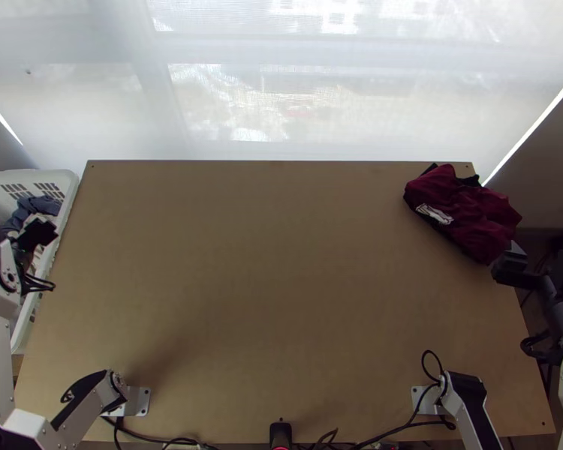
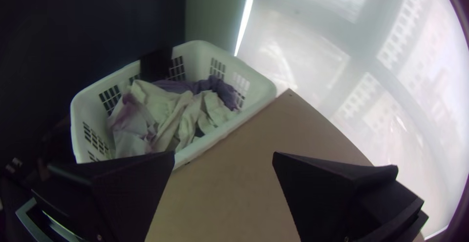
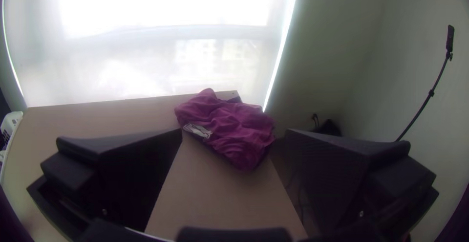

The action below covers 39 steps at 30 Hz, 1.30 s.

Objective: Fold the t-shirt

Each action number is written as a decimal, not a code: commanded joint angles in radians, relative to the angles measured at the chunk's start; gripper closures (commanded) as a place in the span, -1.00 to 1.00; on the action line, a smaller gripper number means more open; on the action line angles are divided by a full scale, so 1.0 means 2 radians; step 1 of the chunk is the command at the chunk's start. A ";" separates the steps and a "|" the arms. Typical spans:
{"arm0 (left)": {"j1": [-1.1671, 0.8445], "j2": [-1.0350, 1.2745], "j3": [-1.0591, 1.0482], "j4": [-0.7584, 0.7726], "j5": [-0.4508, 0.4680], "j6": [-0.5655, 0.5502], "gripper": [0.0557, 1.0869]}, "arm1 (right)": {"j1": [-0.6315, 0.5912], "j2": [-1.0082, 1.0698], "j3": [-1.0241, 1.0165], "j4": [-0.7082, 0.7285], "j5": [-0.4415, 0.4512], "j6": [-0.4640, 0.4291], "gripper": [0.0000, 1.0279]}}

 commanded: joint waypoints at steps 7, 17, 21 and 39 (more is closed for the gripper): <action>0.187 0.317 0.201 -0.101 0.003 0.044 -0.90 | 0.028 0.013 0.026 -0.064 0.001 -0.033 -0.91; 0.213 0.478 0.252 -0.044 -0.034 0.091 -0.91 | 0.028 0.014 0.028 -0.102 0.001 -0.033 -0.91; 0.217 0.529 0.253 0.013 -0.044 0.110 -0.90 | 0.028 0.014 0.036 -0.116 0.001 -0.033 -0.91; 0.222 0.672 0.259 0.132 -0.095 0.150 -0.66 | 0.028 0.019 0.057 -0.159 0.003 -0.034 -0.91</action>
